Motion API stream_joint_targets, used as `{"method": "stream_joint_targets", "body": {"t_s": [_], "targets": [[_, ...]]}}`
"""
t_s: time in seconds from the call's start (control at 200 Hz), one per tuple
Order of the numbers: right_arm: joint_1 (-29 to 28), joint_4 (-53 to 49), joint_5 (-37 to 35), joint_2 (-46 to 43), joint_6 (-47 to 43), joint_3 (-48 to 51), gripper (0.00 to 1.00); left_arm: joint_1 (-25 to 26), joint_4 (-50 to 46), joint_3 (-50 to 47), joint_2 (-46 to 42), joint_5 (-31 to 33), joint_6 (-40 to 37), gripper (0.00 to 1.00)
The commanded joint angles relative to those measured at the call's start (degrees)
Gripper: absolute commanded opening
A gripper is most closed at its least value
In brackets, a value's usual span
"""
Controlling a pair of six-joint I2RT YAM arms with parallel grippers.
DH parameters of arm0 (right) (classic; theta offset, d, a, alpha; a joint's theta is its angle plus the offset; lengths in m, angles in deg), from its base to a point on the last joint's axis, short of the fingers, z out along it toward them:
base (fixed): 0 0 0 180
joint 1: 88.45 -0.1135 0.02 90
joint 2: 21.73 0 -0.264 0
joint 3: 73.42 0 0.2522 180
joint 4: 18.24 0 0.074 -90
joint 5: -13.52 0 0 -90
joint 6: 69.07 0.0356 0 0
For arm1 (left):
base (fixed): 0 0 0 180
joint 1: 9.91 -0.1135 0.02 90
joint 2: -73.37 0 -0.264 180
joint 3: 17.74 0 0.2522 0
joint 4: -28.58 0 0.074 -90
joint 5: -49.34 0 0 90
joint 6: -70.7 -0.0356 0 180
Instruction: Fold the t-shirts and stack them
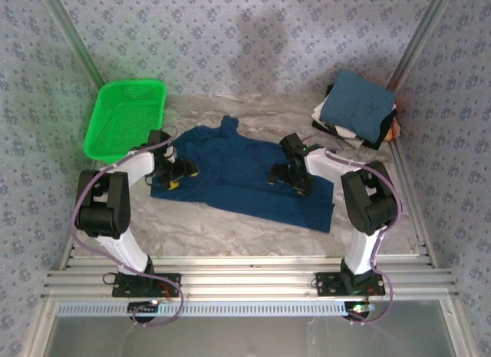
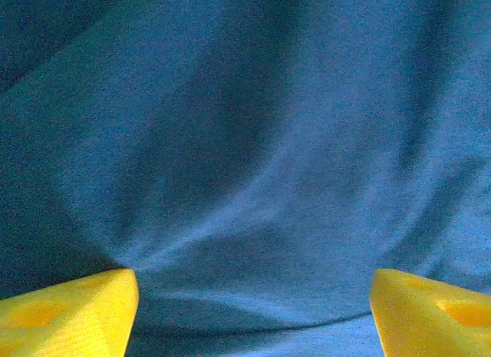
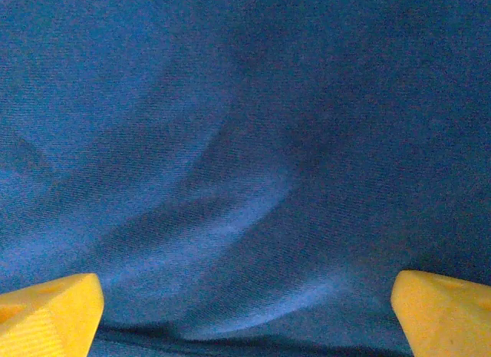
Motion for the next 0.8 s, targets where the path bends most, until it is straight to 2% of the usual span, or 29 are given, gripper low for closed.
{"method": "stream_joint_targets", "body": {"t_s": [0.0, 0.125, 0.3, 0.794], "targets": [[-2.1, -1.5, -3.4, 1.8, 2.4, -0.7, 1.00, -1.3, 0.8, -3.5, 1.8, 4.8, -0.3, 0.78], [-4.5, -4.3, -5.2, 3.0, 3.1, -0.4, 1.00, -2.2, -0.8, -7.9, 0.0, 6.8, 0.8, 0.78], [-7.9, -6.9, -6.7, 3.2, 3.6, 0.7, 1.00, -3.2, -5.6, -11.8, -4.0, 6.0, 1.5, 0.78], [-15.5, -12.7, -8.6, 3.3, 2.3, 1.0, 1.00, -3.2, -15.3, -26.5, -22.2, 4.9, 10.5, 0.81]]}}
